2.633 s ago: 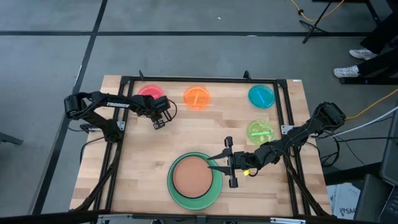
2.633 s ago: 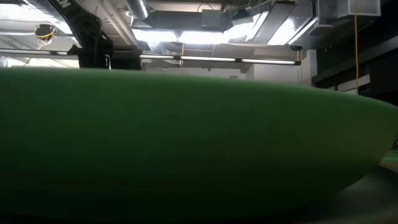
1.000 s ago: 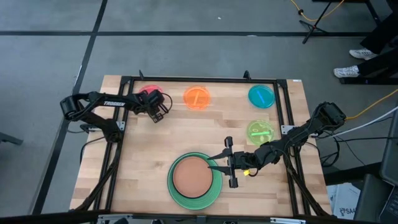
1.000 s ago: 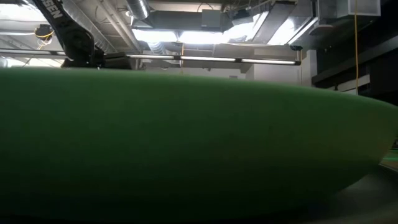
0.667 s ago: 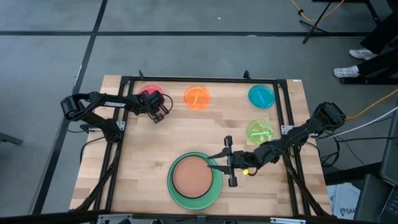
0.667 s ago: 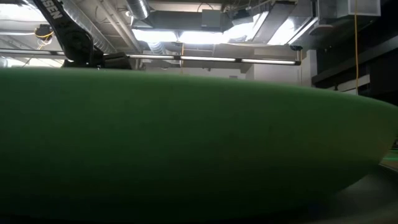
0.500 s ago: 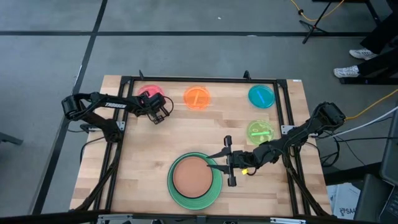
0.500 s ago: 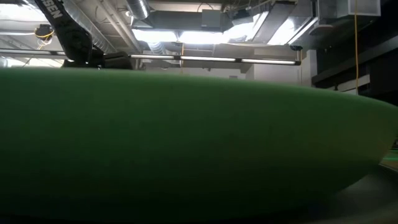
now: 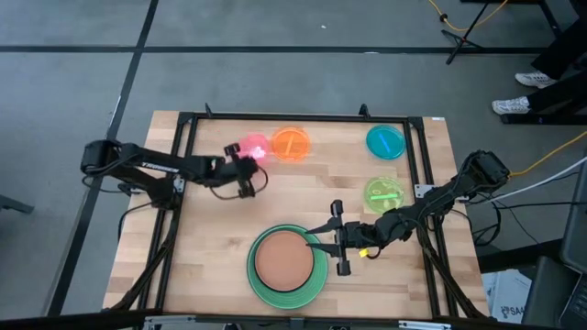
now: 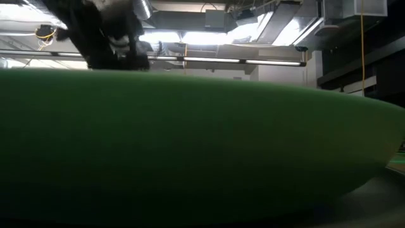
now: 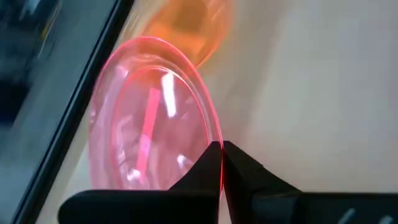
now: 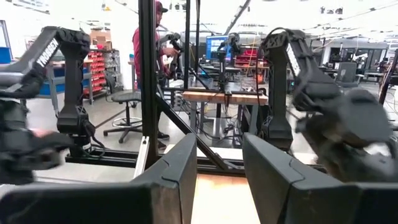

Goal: Stack plastic plates
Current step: Stack the pink plate on top of the brown plate

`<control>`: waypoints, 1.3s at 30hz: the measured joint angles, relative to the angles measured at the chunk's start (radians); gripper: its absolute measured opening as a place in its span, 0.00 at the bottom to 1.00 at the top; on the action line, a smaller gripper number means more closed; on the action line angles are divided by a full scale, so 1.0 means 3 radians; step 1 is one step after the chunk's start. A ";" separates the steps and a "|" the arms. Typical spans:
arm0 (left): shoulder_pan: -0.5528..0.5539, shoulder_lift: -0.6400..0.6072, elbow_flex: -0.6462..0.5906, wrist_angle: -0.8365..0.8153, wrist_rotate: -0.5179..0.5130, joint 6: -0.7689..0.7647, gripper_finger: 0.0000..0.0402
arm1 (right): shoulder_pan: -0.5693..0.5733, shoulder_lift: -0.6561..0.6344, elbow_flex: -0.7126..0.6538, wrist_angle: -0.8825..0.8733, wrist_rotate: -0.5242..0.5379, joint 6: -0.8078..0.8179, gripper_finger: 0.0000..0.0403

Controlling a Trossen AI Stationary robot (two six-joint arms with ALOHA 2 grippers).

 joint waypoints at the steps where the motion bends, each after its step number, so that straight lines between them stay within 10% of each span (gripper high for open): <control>1: -0.0124 -0.0001 0.0052 0.0001 0.0000 -0.0006 0.01 | 0.0000 0.0000 0.0000 -0.0002 0.0000 0.0000 0.30; 20: -0.2176 0.0319 0.0815 0.0013 0.0018 -0.0541 0.00 | -0.0021 0.0001 0.0000 -0.0086 0.0351 0.0080 0.30; 39: -0.2684 0.1728 0.1850 -0.0137 0.0137 -0.0350 0.00 | -0.0018 0.0001 0.0000 -0.0104 0.0347 0.0085 0.30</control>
